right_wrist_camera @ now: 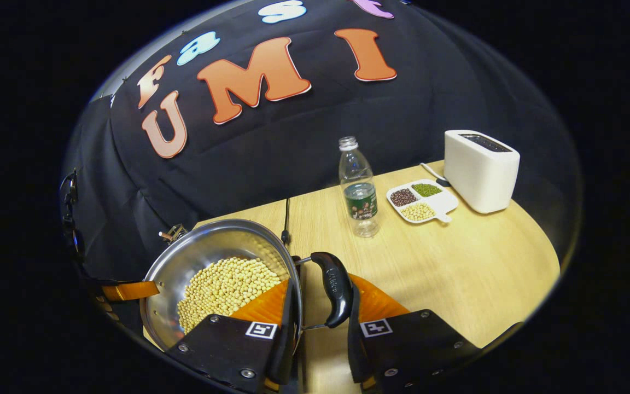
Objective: First push the handle of the pot to place it horizontally, then grasp the pot with both hands and set it on the induction cooktop.
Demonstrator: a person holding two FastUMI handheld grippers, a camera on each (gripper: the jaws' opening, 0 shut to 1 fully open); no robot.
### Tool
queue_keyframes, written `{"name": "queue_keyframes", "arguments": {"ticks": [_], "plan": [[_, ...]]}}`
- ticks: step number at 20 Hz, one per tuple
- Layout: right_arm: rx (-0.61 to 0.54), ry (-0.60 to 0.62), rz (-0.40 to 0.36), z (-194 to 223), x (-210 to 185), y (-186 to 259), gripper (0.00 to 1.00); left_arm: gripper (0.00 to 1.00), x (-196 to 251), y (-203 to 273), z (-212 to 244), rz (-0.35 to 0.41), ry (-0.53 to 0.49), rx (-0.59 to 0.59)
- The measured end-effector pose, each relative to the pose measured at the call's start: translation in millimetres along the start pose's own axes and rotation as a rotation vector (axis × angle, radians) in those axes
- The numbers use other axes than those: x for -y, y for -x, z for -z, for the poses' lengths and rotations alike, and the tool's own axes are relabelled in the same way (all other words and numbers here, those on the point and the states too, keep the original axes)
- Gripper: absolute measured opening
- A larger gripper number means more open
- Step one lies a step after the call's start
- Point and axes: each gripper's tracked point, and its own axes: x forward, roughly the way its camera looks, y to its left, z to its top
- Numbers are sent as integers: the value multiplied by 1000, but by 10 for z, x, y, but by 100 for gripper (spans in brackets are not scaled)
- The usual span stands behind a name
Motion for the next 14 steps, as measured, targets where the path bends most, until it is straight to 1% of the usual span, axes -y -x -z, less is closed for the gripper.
{"name": "queue_keyframes", "arguments": {"ticks": [1, 2, 5, 6, 7, 8, 10, 11, 12, 13, 14], "plan": [[1, 3, 4, 37, -32, -35, 41, 41, -68, -45, 11, 3, -1, -6], [-6, 7, 7, 81, -65, -66, 41, 43, -126, -96, 50, 6, 2, -10], [-26, 13, 17, 194, -115, -143, 41, 43, -243, -232, 135, 14, 14, -32], [-34, 15, 18, 224, -115, -168, 41, 46, -265, -258, 155, 14, 15, -37], [-40, 10, 19, 261, -119, -177, 41, 43, -279, -284, 166, 16, 15, -41], [-47, 6, 22, 285, -134, -202, 41, 47, -291, -297, 188, 15, 13, -45], [-58, 9, 23, 341, -147, -215, 41, 45, -340, -306, 204, 15, 2, -47], [-60, 7, 21, 362, -169, -220, 42, 46, -360, -334, 196, 16, -7, -44], [-56, 8, 16, 357, -188, -231, 42, 47, -388, -334, 228, 22, -14, -48], [-56, 12, 12, 354, -204, -217, 42, 52, -396, -346, 243, 28, -11, -46], [-54, 14, 11, 366, -207, -222, 42, 51, -418, -351, 257, 31, -8, -50]]}}
